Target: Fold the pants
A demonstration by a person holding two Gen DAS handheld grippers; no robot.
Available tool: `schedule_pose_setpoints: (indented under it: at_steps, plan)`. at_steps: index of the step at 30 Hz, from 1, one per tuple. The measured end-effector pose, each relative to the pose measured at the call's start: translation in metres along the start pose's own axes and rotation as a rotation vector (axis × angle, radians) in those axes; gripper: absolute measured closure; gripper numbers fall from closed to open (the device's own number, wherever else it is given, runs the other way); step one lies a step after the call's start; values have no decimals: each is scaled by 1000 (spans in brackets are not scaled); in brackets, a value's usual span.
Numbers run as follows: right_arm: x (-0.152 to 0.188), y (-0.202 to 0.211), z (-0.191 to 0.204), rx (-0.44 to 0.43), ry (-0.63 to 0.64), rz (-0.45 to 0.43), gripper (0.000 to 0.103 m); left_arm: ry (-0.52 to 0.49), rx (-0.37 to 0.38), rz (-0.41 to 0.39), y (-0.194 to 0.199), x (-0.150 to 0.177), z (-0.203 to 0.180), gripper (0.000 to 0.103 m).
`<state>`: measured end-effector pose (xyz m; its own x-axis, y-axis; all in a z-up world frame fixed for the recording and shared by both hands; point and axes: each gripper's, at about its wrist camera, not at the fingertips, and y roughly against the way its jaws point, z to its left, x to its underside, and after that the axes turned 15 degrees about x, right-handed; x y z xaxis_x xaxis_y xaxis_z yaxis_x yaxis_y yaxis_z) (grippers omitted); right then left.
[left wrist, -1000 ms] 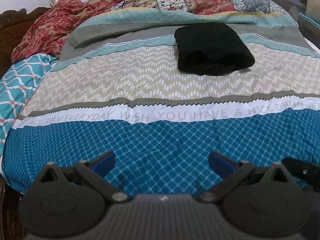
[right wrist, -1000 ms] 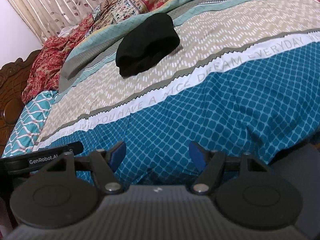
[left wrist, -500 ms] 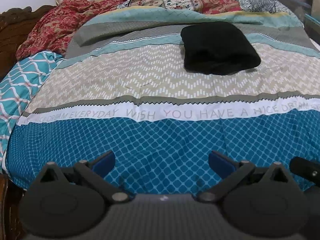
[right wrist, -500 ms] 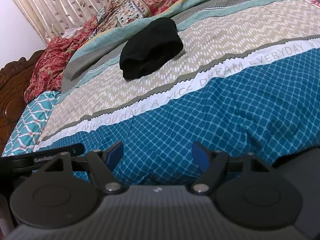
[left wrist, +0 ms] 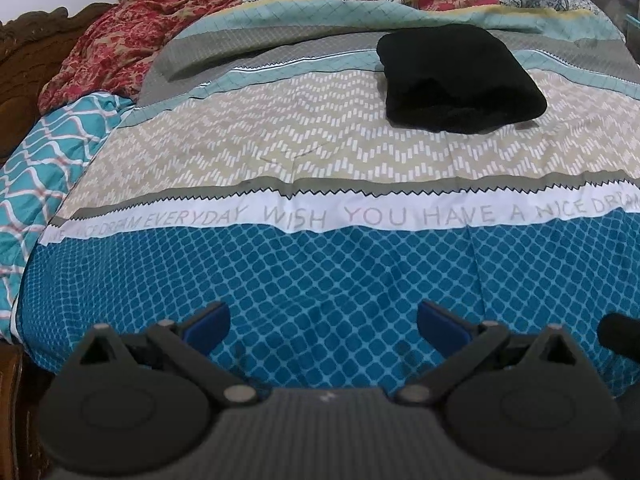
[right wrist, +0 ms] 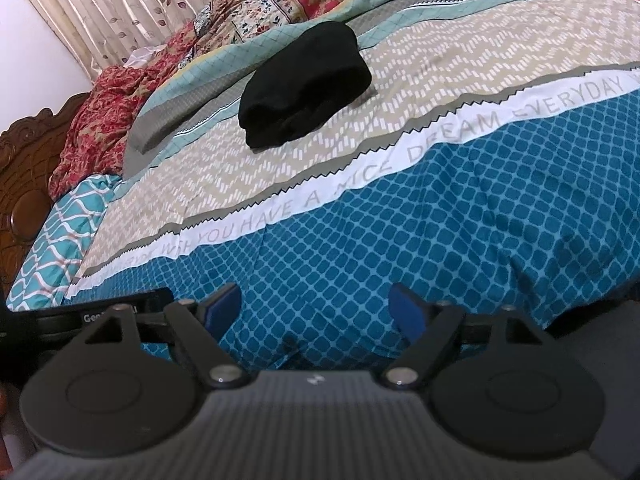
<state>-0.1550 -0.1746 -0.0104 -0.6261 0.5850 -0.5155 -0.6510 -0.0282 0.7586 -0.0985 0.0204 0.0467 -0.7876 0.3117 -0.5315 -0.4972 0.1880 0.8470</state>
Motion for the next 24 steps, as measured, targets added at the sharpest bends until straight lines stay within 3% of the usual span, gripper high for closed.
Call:
schedule_pose_setpoints:
  at_steps: [9,24]
  plan:
    - [-2,5,-6,32,-32,-50,20,-14,5,13,-2,1,-3,0]
    - [-2,7,-8,36,-55,-53,20,-51,19,30,-2,6,-11,0]
